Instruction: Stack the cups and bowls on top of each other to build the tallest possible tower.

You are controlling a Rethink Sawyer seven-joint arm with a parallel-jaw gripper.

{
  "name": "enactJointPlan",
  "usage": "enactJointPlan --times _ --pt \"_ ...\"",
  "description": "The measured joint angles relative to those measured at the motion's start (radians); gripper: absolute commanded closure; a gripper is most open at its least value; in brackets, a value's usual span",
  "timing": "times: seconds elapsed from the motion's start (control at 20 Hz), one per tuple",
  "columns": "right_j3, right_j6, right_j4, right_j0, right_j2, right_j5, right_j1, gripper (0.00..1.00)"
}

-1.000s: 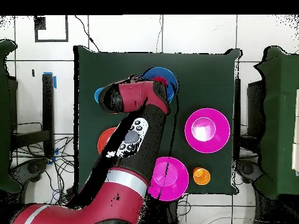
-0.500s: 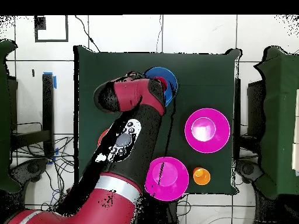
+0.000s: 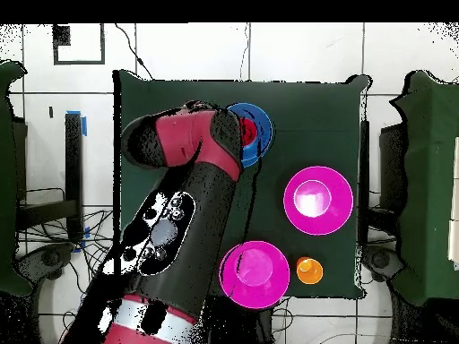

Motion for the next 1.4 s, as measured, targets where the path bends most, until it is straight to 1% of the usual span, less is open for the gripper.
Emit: enactJointPlan --times 0.05,0.15,0.35,0.6,0.9,1.0,1.4 --pt "-0.012 0.0 0.001 0.006 -0.009 0.039 -0.021 0.0" --pt "-0.024 0.0 0.001 0.012 -0.015 0.073 -0.04 0.0" --pt "-0.04 0.0 0.004 0.021 -0.024 0.108 -0.062 0.0" --pt "-0.062 0.0 0.026 0.044 -0.029 0.154 -0.09 0.0" --pt "-0.062 0.0 0.067 0.068 -0.031 0.186 -0.103 0.0" --pt "-0.062 0.0 0.089 0.084 -0.034 0.2 -0.102 0.0" --pt "-0.064 0.001 0.136 0.129 -0.041 0.259 -0.1 0.0"
